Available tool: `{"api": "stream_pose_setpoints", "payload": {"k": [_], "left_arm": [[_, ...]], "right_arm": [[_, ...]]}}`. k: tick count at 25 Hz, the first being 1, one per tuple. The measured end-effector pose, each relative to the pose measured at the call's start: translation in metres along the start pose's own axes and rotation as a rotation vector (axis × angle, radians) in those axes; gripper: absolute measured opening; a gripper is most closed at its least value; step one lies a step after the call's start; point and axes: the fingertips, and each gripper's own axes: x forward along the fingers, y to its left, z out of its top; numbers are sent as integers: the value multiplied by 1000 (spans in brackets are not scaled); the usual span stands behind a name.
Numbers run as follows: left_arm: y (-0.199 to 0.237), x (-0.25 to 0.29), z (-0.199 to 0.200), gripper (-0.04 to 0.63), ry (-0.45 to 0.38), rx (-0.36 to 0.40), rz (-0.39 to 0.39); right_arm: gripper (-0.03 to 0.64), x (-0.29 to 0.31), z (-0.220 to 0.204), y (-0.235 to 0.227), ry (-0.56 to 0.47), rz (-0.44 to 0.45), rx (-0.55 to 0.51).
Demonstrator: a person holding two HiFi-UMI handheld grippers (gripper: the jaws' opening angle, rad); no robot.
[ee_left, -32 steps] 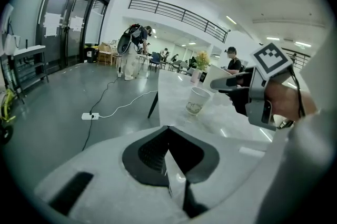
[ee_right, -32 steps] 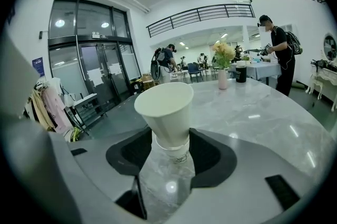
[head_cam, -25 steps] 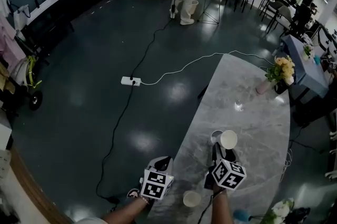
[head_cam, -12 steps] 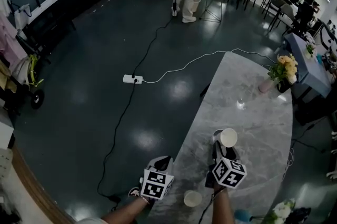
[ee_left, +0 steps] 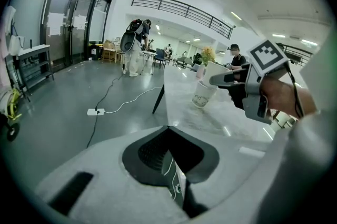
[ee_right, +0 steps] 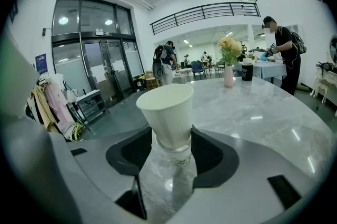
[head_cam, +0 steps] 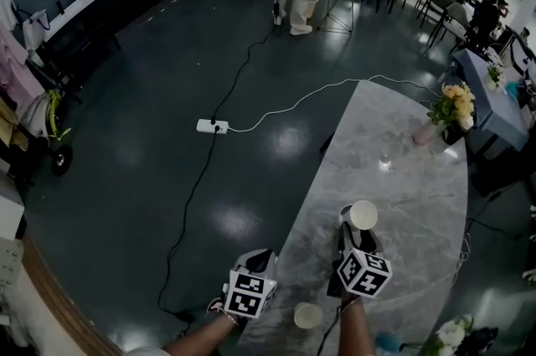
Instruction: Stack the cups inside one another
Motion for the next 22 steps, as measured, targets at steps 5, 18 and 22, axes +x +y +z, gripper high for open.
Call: {"api": "stream_pose_setpoints", "payload": {"k": [5,18,22], "left_arm": [[-4,4,-2,-2,3,6,-1],[-9,-2,-5,-2,13,15,-9],[-12,-2,-3,-2,6,17,-16]], "right_arm": [[210,1,-4,-4,8,3,5],[213,-11,-6,-7,7,-5,27],[212,-15,-7,-12,9,-26,28]]}}
